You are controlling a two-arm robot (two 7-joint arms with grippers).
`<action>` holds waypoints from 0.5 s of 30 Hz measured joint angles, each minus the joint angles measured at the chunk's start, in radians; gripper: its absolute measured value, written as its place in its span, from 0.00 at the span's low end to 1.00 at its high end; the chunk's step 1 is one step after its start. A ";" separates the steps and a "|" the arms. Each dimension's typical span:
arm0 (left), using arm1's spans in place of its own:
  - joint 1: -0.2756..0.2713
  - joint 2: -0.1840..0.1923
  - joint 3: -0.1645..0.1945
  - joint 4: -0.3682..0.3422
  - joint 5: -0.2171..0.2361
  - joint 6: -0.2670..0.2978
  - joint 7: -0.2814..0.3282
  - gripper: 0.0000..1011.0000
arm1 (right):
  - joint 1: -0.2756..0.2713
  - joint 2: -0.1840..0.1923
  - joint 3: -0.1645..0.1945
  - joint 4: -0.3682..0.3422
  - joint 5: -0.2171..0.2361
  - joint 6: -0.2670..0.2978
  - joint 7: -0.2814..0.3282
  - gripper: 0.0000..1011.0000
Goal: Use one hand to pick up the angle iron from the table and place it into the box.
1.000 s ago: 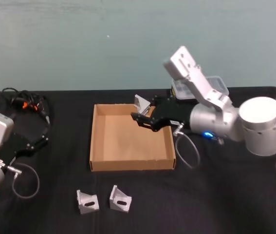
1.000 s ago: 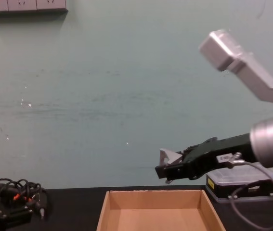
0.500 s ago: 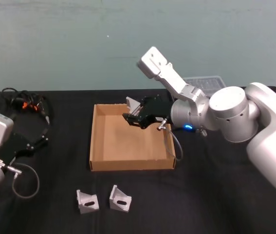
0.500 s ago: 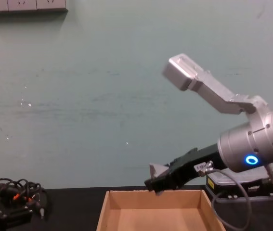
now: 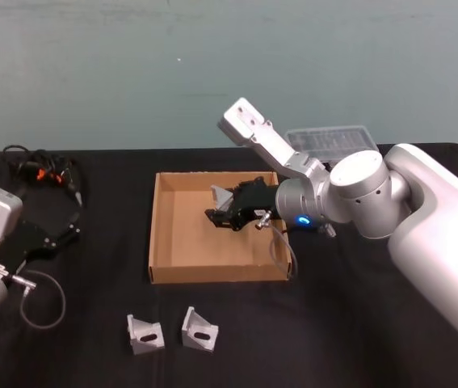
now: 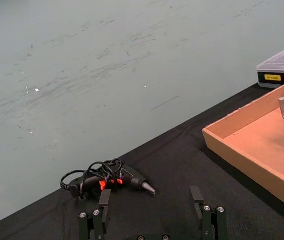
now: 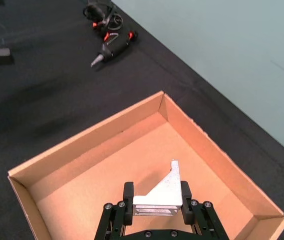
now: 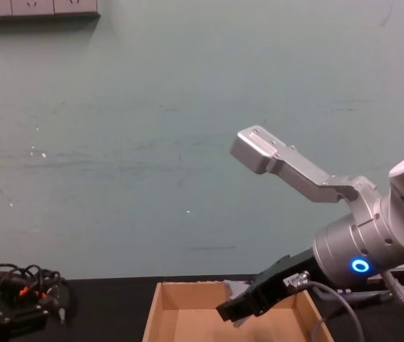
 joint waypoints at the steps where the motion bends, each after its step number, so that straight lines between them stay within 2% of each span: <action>1: 0.000 0.000 0.000 0.000 0.000 0.000 0.000 0.99 | 0.001 -0.002 0.000 0.005 -0.002 0.000 0.001 0.53; 7: 0.000 0.000 0.000 0.000 0.000 0.000 0.000 0.99 | 0.008 -0.019 0.004 0.040 -0.017 0.001 0.003 0.53; 15: 0.000 0.000 0.000 0.000 0.000 0.000 0.000 0.99 | 0.008 -0.017 0.004 0.035 -0.016 0.001 0.002 0.53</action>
